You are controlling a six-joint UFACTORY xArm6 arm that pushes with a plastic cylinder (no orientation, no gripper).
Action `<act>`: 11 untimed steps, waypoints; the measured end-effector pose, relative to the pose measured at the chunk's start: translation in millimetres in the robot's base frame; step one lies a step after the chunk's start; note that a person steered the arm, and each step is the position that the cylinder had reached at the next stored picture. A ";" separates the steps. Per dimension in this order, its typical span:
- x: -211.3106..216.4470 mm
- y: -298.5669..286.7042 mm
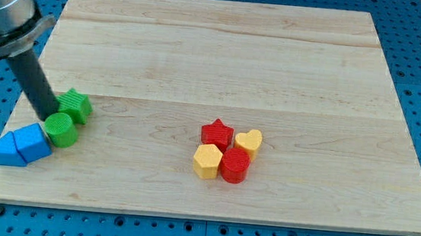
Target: Push the blue cube away from the blue triangle
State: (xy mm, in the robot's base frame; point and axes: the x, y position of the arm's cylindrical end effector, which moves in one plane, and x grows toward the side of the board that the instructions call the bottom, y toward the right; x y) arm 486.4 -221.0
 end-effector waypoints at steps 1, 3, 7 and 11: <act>-9.0 20.7; 62.3 58.5; 111.4 -37.0; 71.1 -24.8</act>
